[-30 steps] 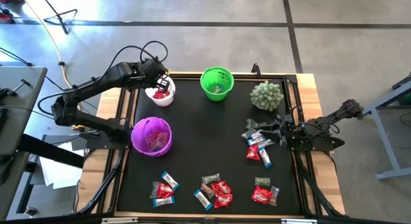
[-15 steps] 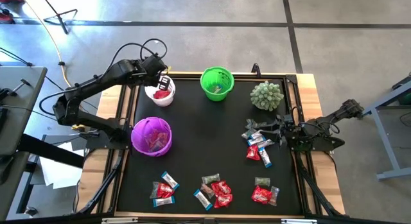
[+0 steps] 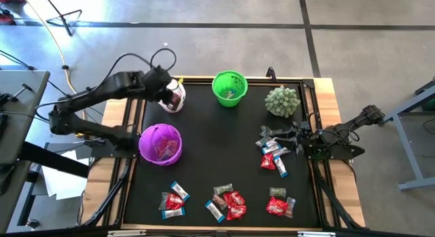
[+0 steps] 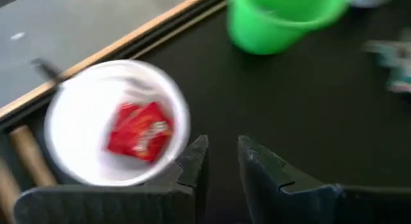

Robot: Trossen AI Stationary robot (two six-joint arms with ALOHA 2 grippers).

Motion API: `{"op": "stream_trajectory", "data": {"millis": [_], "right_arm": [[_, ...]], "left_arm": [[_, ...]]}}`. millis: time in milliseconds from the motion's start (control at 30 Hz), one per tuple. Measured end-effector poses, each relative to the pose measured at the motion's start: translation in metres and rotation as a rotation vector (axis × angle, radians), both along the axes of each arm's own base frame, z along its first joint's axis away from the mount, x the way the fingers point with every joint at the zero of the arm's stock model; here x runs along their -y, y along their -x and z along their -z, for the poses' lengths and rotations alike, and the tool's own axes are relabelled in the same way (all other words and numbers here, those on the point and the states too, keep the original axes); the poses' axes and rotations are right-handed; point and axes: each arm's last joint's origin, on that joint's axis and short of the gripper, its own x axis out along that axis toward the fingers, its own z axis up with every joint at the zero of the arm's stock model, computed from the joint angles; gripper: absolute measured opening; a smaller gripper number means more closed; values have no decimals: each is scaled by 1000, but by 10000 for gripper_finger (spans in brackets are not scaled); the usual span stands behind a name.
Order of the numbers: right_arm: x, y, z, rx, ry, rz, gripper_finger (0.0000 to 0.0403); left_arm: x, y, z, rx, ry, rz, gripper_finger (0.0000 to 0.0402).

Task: Sort candy
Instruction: Put the red candy into the white bucket

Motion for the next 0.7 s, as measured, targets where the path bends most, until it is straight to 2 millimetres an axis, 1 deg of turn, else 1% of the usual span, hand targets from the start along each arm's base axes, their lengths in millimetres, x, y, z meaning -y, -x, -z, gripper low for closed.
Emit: {"op": "stream_trajectory", "data": {"millis": [133,300,400,533,700], "right_arm": [[0,0,0,0,0,0,126],[0,0,0,0,0,0,126],[0,0,0,0,0,0,126],[0,0,0,0,0,0,126],[0,0,0,0,0,0,126]], "left_arm": [[31,-9,-3,55,17,109,65],[75,-25,4,47,52,231,65],[103,-36,13,34,60,275,65],[142,-45,29,-11,101,317,65],[189,-45,51,-73,162,322,65]]}}
